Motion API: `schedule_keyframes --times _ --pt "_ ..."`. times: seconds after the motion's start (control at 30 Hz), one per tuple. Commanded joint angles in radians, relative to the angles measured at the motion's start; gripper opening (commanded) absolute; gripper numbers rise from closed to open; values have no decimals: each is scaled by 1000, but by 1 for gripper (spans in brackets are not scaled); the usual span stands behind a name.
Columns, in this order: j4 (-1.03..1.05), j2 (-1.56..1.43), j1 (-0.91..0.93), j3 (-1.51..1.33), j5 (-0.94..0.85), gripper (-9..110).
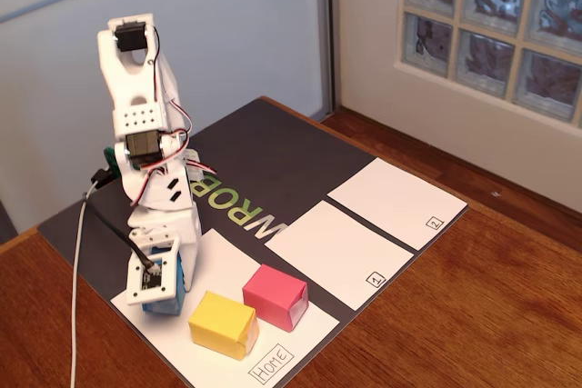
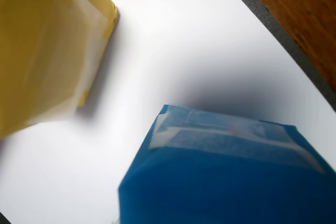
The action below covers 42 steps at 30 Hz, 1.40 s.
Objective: Move box blue to home
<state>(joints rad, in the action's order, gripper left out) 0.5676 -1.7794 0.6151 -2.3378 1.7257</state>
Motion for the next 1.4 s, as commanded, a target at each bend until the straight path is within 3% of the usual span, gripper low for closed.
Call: schedule_keyframes --times 0.0,0.3,0.83,1.37 --pt "-23 2 -20 0 11 -1" --pt "-64 26 -21 -11 17 0" --pt "-66 6 14 -15 -89 25" --pt "-66 -23 18 -26 -129 33"
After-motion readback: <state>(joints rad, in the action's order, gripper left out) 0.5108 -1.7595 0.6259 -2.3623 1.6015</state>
